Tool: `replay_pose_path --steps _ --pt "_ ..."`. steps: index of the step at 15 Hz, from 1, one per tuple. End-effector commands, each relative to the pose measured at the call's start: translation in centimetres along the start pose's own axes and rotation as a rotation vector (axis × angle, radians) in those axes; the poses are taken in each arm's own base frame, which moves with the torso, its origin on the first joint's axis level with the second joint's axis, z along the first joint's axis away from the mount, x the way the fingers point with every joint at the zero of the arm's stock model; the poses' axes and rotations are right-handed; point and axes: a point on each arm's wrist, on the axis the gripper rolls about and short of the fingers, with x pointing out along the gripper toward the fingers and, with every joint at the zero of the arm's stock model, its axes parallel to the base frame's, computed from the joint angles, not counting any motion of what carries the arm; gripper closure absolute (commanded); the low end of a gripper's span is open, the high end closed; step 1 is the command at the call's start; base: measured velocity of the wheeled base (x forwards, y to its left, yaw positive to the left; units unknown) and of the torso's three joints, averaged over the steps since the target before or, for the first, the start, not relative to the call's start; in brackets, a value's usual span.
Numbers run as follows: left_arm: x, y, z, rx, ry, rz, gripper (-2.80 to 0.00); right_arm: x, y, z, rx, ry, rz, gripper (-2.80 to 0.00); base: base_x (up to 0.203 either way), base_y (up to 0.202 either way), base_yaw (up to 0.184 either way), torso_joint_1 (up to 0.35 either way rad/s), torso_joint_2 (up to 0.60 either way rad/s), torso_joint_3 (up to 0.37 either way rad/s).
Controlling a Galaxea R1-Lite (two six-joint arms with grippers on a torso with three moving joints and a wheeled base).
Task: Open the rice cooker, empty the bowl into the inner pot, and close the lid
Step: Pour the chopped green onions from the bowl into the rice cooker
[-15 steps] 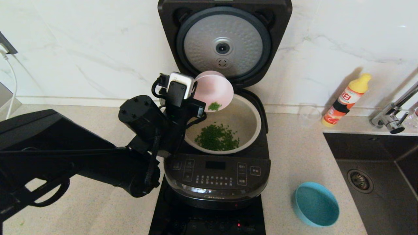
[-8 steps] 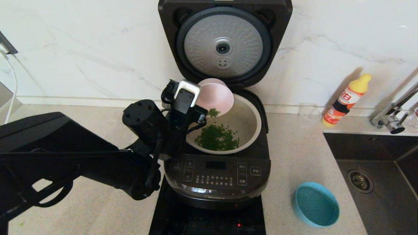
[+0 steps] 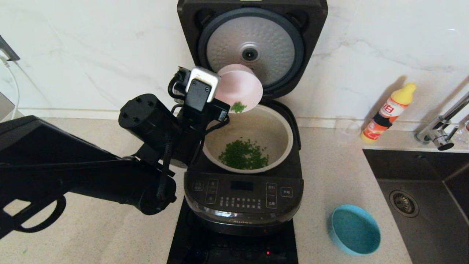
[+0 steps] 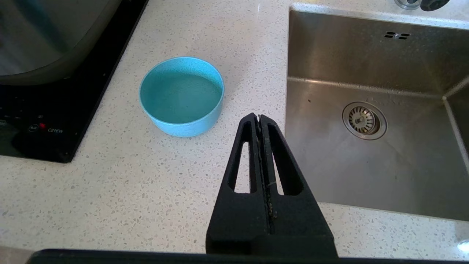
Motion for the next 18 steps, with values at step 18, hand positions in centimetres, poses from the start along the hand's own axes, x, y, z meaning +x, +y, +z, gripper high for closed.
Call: replay_pose_path --steps 18 --pt "0.3 0.2 0.0 0.141 -0.032 -0.012 0.00 0.0 0.0 0.0 0.000 0.000 0.001 0.00 0.000 0.000 0.000 0.000 0.00 0.000"
